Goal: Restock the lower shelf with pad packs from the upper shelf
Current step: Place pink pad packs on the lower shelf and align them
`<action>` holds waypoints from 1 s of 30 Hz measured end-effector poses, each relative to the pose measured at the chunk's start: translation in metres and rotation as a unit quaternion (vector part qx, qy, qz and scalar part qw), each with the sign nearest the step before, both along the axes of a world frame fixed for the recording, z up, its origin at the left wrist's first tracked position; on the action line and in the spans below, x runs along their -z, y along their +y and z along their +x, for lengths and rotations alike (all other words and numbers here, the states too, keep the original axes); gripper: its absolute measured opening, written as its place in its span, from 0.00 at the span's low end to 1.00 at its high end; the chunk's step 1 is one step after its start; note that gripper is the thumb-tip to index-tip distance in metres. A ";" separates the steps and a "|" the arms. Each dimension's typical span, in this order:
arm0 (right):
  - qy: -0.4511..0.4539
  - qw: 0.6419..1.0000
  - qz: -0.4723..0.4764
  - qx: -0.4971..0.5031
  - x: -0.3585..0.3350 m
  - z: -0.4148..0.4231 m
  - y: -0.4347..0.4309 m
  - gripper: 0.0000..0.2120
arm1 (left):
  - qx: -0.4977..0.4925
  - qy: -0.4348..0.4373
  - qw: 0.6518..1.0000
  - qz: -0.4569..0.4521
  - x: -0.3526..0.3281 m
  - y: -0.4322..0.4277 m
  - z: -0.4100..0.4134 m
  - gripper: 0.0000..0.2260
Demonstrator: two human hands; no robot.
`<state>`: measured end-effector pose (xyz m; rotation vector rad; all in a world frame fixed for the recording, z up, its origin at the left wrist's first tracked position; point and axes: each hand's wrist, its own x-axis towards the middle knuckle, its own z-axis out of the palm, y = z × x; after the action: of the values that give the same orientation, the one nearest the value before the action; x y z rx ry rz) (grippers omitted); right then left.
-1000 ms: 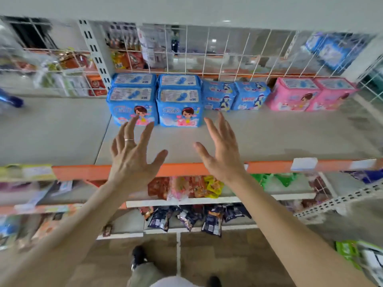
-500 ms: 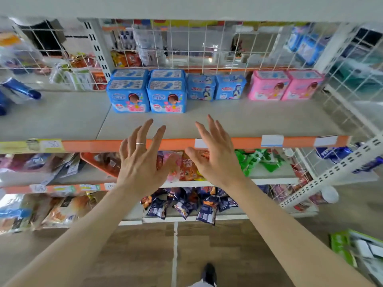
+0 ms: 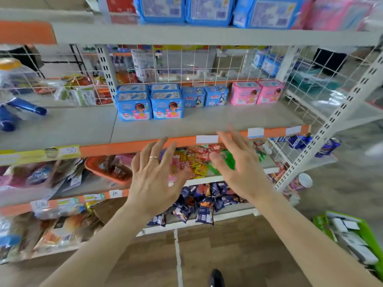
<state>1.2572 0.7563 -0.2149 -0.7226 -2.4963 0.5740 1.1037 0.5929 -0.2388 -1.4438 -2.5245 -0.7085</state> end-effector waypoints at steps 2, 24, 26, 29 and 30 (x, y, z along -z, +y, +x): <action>0.011 1.000 -0.005 0.005 -0.011 0.007 -0.007 0.33 | 0.005 0.004 1.000 0.008 -0.008 -0.004 0.006 0.32; 0.190 0.971 0.124 -0.074 -0.172 0.056 0.151 0.35 | -0.025 0.151 0.981 0.117 -0.169 0.144 0.058 0.32; 0.205 0.967 0.131 -0.082 -0.190 0.061 0.171 0.36 | -0.028 0.160 0.978 0.129 -0.186 0.161 0.062 0.32; 0.210 0.961 0.159 -0.089 -0.209 0.066 0.198 0.36 | -0.035 0.165 0.974 0.151 -0.206 0.182 0.067 0.33; 0.208 0.960 0.165 -0.093 -0.214 0.066 0.205 0.36 | -0.041 0.163 0.974 0.155 -0.209 0.187 0.068 0.33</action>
<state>1.3233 0.9612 -0.0010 -0.2123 -2.1930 0.3158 1.1721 0.7798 -0.0294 -1.2269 -2.1038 -0.7432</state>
